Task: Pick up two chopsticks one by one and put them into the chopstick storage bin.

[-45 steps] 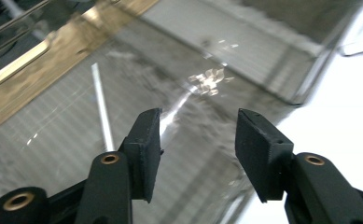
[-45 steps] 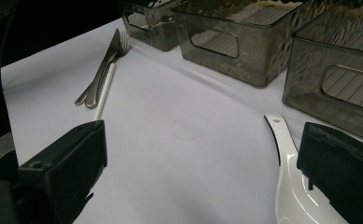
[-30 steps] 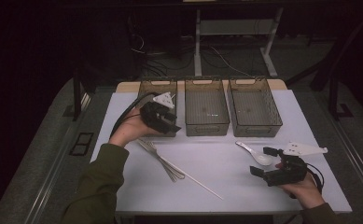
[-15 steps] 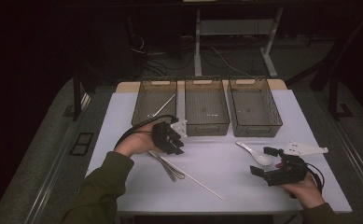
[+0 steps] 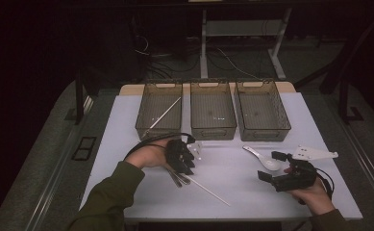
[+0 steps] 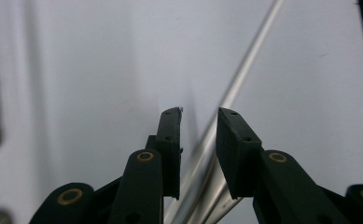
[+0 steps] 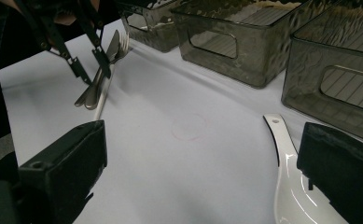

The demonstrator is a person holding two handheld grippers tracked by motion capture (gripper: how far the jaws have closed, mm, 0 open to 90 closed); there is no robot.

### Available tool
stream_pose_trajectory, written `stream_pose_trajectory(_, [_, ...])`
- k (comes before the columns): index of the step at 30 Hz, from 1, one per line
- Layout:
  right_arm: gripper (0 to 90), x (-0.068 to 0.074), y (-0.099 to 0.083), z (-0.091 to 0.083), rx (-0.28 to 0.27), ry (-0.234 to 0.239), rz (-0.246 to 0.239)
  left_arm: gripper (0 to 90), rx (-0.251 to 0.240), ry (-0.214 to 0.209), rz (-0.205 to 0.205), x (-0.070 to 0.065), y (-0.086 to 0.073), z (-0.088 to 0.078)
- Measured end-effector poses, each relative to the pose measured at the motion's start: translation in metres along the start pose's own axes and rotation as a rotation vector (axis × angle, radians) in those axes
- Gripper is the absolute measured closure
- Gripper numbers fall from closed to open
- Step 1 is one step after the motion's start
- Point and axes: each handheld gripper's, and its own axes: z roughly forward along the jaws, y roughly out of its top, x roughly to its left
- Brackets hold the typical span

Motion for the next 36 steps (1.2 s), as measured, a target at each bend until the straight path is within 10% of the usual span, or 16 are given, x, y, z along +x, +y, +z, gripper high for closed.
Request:
stream_pose_trajectory(16, [1.5,0.000,0.000,-0.001,-0.005,0.002,0.005,68.9,0.081,-0.030,0.095,-0.007,0.016,0.031])
stream_pose_trajectory(36, [1.5,-0.001,0.000,-0.001,-0.005,0.004,0.007,72.8,0.094,0.017,0.074,0.006,0.008,0.026])
